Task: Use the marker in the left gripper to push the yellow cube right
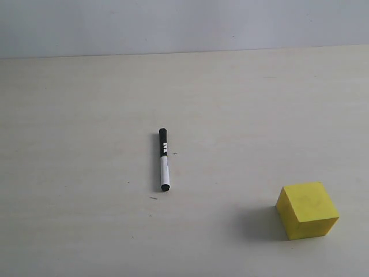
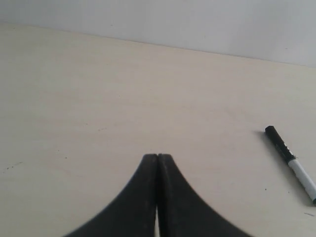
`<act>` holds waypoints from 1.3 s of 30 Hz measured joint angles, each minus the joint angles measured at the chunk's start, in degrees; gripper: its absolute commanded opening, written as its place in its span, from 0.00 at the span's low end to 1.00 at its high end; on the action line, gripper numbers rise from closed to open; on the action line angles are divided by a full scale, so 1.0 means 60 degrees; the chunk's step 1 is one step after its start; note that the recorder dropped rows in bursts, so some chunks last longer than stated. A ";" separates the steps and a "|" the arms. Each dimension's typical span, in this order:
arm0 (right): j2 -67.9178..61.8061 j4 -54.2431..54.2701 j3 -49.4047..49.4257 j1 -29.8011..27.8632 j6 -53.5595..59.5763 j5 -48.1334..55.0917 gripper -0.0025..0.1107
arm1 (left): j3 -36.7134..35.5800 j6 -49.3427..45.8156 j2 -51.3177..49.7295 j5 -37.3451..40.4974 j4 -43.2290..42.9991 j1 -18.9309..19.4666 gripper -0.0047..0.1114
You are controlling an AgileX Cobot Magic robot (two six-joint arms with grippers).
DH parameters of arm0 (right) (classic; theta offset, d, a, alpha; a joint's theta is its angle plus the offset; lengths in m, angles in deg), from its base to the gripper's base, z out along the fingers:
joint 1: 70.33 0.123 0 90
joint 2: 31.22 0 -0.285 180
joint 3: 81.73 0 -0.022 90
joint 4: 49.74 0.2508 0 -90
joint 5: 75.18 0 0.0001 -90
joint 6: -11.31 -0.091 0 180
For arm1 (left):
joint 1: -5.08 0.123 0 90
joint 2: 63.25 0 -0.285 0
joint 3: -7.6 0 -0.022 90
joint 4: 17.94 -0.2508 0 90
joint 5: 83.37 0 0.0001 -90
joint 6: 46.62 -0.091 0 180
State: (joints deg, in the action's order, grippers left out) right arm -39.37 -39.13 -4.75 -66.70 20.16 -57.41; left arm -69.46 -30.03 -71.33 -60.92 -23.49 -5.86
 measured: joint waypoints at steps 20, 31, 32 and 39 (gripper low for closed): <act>0.0000 0.0000 0.0000 0.0000 0.0000 0.0000 0.02 | 0.0004 0.0227 0.0000 -0.0232 0.0000 0.0000 0.04; 0.0000 0.0000 0.0000 0.0000 0.0000 0.0000 0.02 | 0.0004 0.0227 0.0000 -0.0232 0.0000 0.0000 0.04; 0.0000 0.0000 0.0000 0.0000 0.0000 0.0000 0.02 | 0.0004 0.0227 0.0000 -0.0232 0.0000 0.0000 0.04; 0.0000 0.0000 0.0000 0.0000 0.0000 0.0000 0.02 | 0.0004 0.0227 0.0000 -0.0251 0.0000 0.0000 0.04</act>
State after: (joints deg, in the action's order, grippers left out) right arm -39.37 -39.13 -4.75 -66.70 20.16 -57.41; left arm -69.43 -28.67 -71.33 -62.42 -23.49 -5.86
